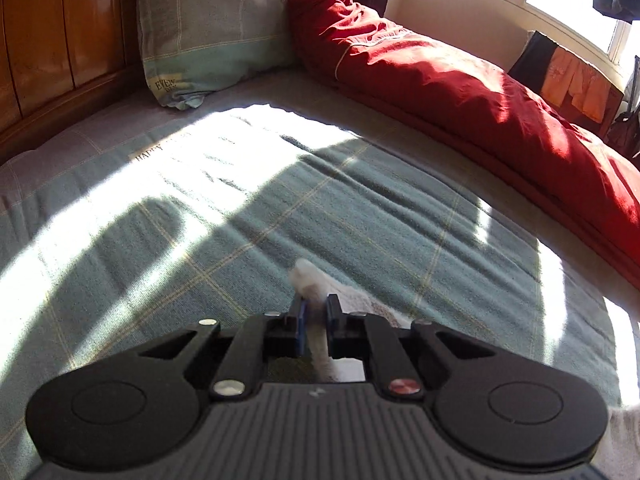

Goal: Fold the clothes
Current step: 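Lay the held white strip flat along the bed with the left gripper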

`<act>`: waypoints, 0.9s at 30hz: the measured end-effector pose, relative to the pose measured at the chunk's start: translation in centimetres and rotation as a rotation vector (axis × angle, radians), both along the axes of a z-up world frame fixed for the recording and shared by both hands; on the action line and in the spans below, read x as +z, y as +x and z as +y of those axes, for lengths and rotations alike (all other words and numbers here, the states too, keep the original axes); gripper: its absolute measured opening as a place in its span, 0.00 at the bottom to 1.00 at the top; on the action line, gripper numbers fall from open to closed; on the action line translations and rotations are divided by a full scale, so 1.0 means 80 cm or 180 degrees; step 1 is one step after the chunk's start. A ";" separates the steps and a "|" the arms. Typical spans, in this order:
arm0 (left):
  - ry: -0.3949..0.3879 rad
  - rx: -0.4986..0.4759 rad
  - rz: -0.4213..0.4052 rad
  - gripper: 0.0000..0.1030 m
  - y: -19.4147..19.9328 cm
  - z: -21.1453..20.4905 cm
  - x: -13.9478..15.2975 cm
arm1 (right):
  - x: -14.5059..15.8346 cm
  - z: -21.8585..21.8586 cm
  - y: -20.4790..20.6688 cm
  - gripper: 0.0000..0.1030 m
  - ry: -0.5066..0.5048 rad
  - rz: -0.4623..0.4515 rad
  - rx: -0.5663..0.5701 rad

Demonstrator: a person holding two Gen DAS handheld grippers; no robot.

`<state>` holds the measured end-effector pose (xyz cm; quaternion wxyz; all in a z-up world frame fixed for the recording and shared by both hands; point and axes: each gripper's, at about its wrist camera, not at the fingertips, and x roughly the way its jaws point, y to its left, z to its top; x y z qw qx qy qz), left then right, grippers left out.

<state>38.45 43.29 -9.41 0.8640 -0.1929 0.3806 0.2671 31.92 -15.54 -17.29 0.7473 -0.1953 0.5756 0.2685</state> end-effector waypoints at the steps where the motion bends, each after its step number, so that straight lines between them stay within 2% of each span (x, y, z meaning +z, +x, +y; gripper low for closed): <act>1: -0.0041 -0.0083 -0.0022 0.08 0.001 -0.007 0.003 | 0.000 0.000 -0.001 1.00 0.0002 -0.0001 0.0000; 5: -0.0204 -0.0417 -0.0112 0.11 0.003 -0.036 0.015 | 0.002 -0.002 -0.007 1.00 0.0009 -0.0031 -0.0009; 7: -0.0531 -0.0784 -0.0213 0.14 0.014 -0.071 0.018 | 0.002 -0.002 -0.009 1.00 0.0009 -0.0039 -0.0013; 8: -0.0749 -0.1003 -0.0268 0.20 0.021 -0.091 0.016 | 0.003 -0.003 -0.011 1.00 0.0008 -0.0040 -0.0015; 11: -0.1245 -0.1546 -0.0302 0.25 0.042 -0.154 -0.002 | 0.004 -0.003 -0.014 1.00 0.0006 -0.0043 -0.0019; 14: -0.1159 -0.1802 -0.0136 0.25 0.058 -0.199 -0.036 | 0.005 -0.004 -0.017 1.00 0.0003 -0.0045 -0.0023; 17: -0.0873 -0.1753 0.0060 0.25 0.070 -0.207 -0.077 | 0.006 -0.005 -0.021 1.00 0.0003 -0.0052 -0.0027; 19: -0.0783 -0.1718 0.0087 0.25 0.076 -0.198 -0.093 | 0.007 -0.007 -0.026 1.00 0.0024 -0.0080 -0.0028; 21: -0.0686 -0.1699 0.0070 0.16 0.079 -0.190 -0.093 | 0.008 -0.009 -0.030 1.00 0.0045 -0.0106 -0.0030; 23: -0.0617 -0.1666 0.0037 0.16 0.081 -0.178 -0.088 | 0.009 -0.010 -0.034 1.00 0.0058 -0.0123 -0.0034; 27: -0.0668 -0.1469 0.0007 0.16 0.075 -0.144 -0.080 | 0.012 -0.013 -0.041 1.00 0.0083 -0.0143 -0.0031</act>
